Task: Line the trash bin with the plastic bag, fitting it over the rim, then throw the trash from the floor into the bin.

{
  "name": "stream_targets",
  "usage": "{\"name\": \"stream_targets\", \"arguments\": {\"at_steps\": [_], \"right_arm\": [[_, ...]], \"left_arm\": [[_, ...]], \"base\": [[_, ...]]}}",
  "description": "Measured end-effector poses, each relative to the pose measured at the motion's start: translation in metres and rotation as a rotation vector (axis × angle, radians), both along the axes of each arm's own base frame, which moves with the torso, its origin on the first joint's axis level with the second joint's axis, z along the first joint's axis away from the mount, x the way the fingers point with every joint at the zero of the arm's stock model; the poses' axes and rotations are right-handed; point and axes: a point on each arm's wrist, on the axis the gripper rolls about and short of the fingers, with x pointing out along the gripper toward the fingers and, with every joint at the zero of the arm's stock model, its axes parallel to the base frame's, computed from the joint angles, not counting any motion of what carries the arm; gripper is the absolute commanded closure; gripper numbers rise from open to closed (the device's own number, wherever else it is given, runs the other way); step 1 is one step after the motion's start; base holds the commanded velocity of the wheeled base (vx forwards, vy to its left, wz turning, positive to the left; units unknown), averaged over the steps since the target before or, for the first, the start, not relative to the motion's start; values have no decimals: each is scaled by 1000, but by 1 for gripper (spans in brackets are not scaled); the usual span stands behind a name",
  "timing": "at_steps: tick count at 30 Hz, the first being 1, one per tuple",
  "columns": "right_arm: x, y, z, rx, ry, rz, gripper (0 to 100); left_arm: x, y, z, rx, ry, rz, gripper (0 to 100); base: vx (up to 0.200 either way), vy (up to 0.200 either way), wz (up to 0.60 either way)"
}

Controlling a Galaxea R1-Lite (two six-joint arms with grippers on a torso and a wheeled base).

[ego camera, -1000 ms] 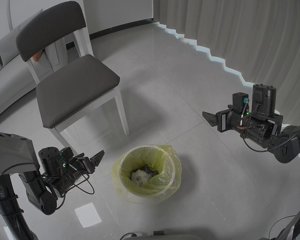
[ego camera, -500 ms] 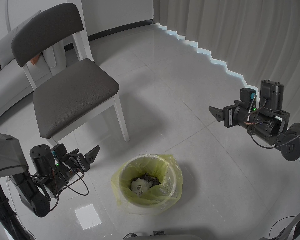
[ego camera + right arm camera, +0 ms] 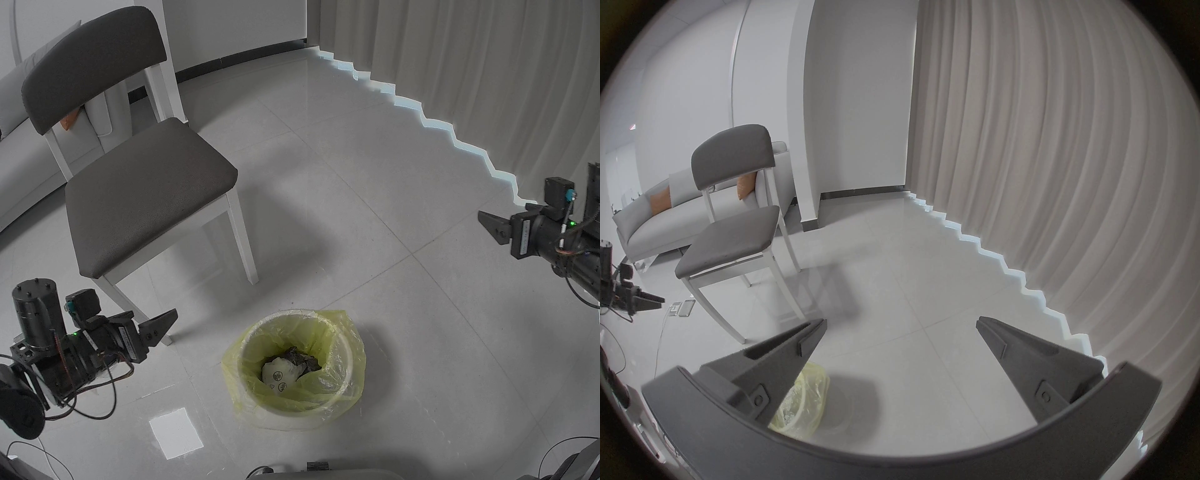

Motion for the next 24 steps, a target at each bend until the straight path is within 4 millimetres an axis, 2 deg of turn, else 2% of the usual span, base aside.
{"name": "stream_targets", "arguments": {"at_steps": [7,12,17,24], "right_arm": [[-59,-33,3,12,-36,-66,0],[-110,-53,-3,22,-50,-111,0],[-162,-67,-16,53,-57,-148,0],[-224,-78,-40,119,-91,-179,0]], "left_arm": [[-51,12,35,14,-29,-5,0],[-96,23,46,10,-79,6,0],[-140,35,47,-6,-141,29,0],[-203,44,24,-23,-127,61,0]], "base": [[0,0,0],[0,0,0],[0,0,0],[0,0,0]]}}
